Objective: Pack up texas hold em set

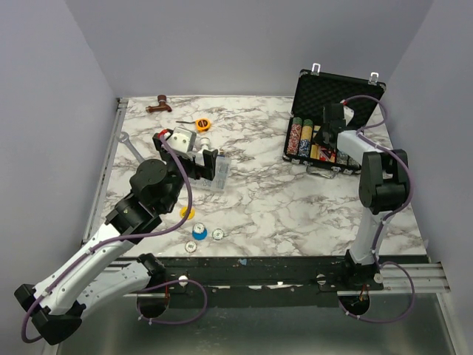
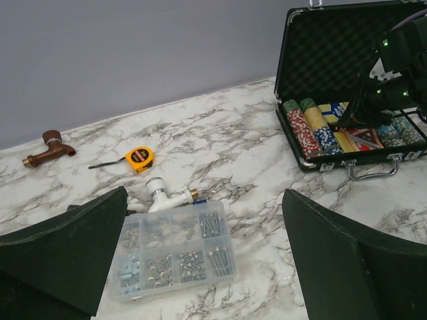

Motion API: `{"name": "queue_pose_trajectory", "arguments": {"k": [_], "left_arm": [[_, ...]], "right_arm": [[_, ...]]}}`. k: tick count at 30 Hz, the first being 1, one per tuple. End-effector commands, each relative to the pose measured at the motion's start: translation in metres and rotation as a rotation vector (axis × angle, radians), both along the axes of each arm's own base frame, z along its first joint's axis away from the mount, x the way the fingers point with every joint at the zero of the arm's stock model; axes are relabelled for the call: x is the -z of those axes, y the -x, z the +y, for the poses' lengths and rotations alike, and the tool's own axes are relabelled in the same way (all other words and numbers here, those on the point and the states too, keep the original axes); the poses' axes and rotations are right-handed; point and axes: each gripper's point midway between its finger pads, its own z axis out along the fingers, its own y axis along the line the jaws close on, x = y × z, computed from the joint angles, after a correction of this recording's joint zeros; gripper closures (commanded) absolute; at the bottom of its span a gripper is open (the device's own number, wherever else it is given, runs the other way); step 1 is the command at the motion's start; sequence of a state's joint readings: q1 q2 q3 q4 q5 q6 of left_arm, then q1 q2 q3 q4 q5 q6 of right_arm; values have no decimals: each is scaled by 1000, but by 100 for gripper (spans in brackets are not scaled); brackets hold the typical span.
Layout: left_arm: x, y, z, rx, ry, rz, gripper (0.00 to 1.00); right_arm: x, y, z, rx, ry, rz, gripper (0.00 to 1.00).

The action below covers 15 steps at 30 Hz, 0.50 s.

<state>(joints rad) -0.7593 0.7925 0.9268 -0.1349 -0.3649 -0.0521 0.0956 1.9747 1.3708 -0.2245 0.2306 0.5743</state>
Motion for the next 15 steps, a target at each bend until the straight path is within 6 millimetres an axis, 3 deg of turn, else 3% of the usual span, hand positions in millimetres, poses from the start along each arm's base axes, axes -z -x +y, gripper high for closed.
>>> {"name": "queue_pose_trajectory", "arguments": {"k": [1,9,12,15], "left_arm": [[0,-2,0,-13,1,-12,1],[2,-4,1,-25,-10,-12,1],[3,-5,1,-23,-14,-9,1],[3,-4,0,-18,-13,-7,1]], "right_arm": [[-6,-21,-15,33,50,-53,99],[-27,-46,-17,26,50,-105,99],[-35,-44,-5,-14,-1,-115,99],[-29,-31,6,-46,-56,-85,99]]}}
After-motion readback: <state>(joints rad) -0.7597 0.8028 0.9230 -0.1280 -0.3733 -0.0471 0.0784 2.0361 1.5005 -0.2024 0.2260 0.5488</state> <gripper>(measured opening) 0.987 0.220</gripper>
